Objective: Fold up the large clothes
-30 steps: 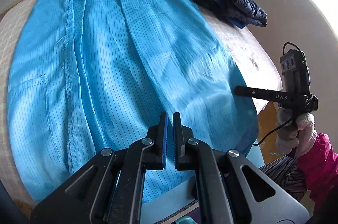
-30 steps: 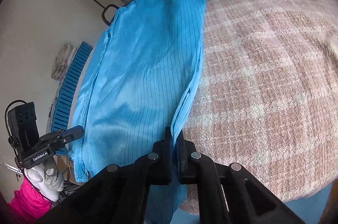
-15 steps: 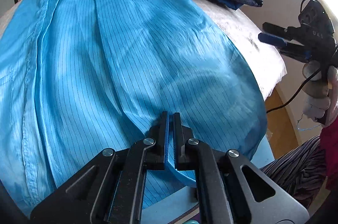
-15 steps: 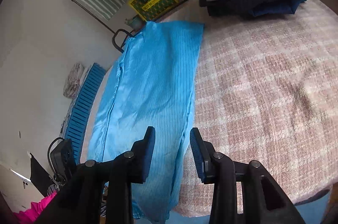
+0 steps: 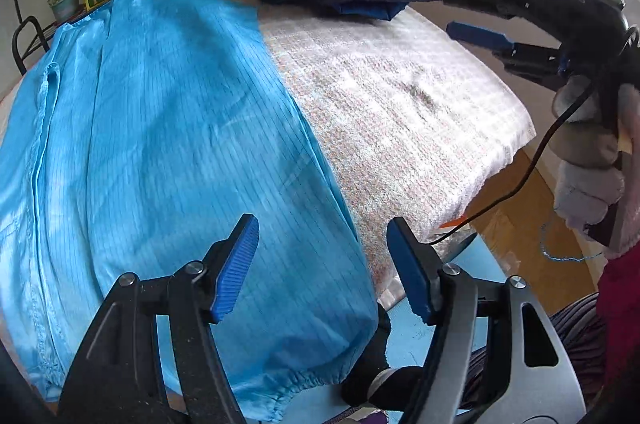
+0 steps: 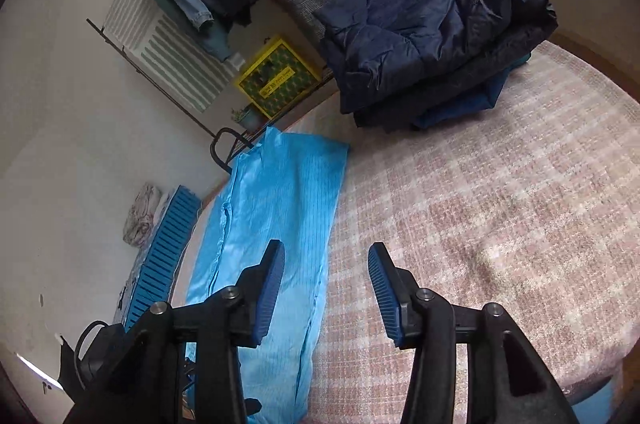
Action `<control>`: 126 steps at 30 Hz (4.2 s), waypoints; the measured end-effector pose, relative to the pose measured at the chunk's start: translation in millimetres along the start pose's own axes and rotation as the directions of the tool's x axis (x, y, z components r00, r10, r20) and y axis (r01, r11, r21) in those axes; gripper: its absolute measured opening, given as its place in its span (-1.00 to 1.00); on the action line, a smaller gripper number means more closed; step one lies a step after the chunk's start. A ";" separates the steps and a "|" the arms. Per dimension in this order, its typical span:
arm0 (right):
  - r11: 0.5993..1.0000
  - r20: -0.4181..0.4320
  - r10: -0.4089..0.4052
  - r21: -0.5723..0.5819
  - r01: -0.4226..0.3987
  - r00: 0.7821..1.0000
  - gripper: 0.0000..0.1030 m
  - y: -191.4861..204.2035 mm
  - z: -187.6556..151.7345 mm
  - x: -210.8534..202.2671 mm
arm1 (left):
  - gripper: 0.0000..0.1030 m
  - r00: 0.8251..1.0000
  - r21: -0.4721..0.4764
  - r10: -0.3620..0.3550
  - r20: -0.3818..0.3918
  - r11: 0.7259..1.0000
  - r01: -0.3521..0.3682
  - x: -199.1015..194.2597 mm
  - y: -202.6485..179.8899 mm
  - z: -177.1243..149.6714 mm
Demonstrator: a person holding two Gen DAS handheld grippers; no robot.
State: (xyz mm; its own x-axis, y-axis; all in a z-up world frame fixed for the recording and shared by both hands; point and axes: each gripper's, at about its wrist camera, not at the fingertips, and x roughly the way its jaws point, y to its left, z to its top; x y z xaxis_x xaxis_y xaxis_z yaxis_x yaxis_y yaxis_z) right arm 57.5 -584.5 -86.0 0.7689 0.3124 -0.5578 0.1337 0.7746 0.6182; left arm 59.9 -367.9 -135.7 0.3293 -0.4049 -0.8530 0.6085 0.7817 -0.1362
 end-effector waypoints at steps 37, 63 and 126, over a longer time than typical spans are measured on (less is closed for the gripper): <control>0.992 -0.291 -0.018 0.111 0.052 0.957 -0.99 35.2 52.8 245.0 | -0.99 0.957 -0.350 -0.230 0.177 0.894 0.280 -30.0 87.6 -7.8; 0.865 -0.259 -0.272 -0.487 0.119 0.927 -1.00 255.7 -23.9 336.1 | -1.00 0.966 -0.595 -0.136 0.221 0.766 0.244 -69.6 220.5 -106.1; 0.937 -0.444 -0.109 -0.345 -0.058 0.889 0.01 146.4 -191.2 140.9 | 0.08 0.992 -0.660 -0.108 0.068 0.740 0.126 -119.6 361.8 -202.1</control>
State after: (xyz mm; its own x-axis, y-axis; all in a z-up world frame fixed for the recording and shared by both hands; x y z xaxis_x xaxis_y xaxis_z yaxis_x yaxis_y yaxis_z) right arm 65.9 -322.0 -179.9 0.3919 0.4378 -0.8092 -0.1346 0.8974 0.4203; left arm 94.8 59.2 -184.7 0.3099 -0.5186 -0.7968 0.0155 0.8407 -0.5412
